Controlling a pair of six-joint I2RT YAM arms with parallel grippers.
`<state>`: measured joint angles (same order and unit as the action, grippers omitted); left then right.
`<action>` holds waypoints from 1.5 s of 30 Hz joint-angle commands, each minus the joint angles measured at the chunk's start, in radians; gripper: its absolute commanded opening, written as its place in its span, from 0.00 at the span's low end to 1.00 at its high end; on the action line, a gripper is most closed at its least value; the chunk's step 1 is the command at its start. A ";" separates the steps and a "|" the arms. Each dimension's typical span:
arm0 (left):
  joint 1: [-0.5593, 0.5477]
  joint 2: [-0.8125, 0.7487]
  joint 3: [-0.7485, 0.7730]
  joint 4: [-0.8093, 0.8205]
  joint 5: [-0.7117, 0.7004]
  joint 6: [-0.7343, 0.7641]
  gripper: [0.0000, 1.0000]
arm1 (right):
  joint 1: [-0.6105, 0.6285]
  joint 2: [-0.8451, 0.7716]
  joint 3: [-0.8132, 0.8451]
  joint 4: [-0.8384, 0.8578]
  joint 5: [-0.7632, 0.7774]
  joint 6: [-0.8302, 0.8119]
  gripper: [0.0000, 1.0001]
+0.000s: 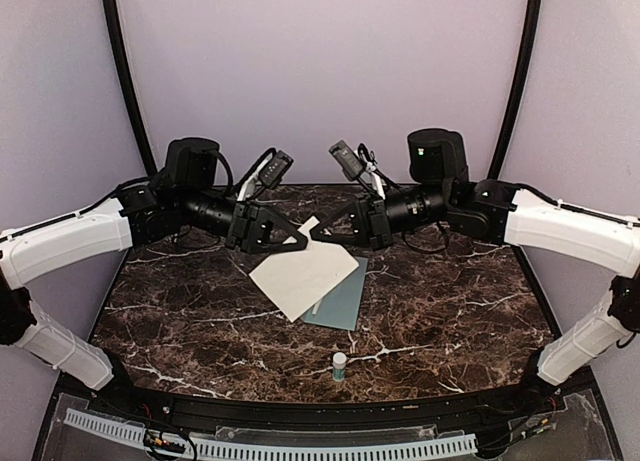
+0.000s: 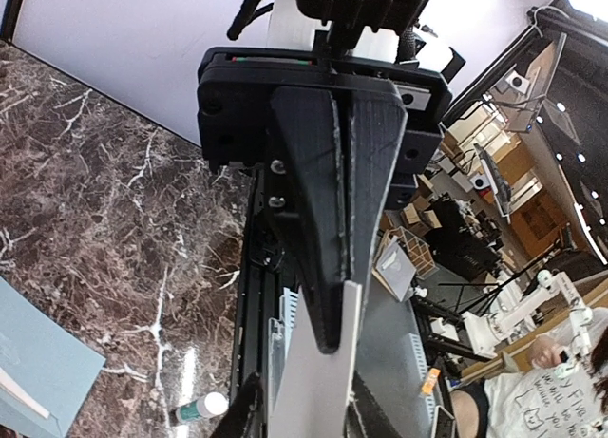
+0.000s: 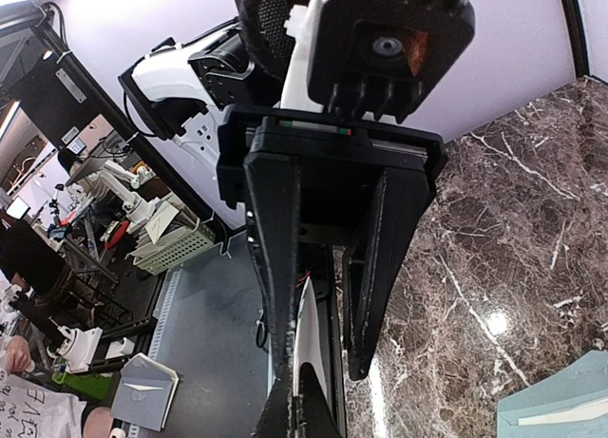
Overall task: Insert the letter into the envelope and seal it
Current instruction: Fold the letter.
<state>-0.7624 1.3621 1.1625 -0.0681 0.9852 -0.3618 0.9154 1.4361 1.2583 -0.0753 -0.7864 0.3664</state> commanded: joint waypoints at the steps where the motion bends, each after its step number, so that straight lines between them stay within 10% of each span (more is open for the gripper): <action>1: -0.002 -0.040 0.021 -0.096 -0.035 0.055 0.23 | 0.000 -0.038 -0.011 0.021 0.010 -0.011 0.00; 8: -0.001 -0.088 -0.016 -0.127 -0.066 0.074 0.00 | -0.020 -0.052 -0.019 0.003 0.023 -0.015 0.00; 17: 0.007 -0.112 -0.017 -0.187 -0.107 0.100 0.33 | -0.037 -0.058 -0.017 -0.015 0.034 -0.019 0.00; 23: 0.016 -0.139 -0.037 -0.192 -0.112 0.098 0.01 | -0.053 -0.075 -0.030 -0.027 0.047 -0.022 0.00; 33: 0.021 -0.151 -0.053 -0.207 -0.113 0.093 0.23 | -0.080 -0.103 -0.043 -0.035 0.051 -0.022 0.00; 40: 0.024 -0.152 -0.062 -0.209 -0.107 0.091 0.00 | -0.093 -0.114 -0.052 -0.031 0.051 -0.020 0.00; 45: 0.024 -0.152 -0.066 -0.215 -0.107 0.092 0.03 | -0.103 -0.122 -0.062 -0.029 0.052 -0.018 0.00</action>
<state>-0.7441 1.2411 1.1114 -0.2642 0.8707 -0.2733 0.8310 1.3460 1.2091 -0.1272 -0.7399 0.3527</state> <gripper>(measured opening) 0.005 0.003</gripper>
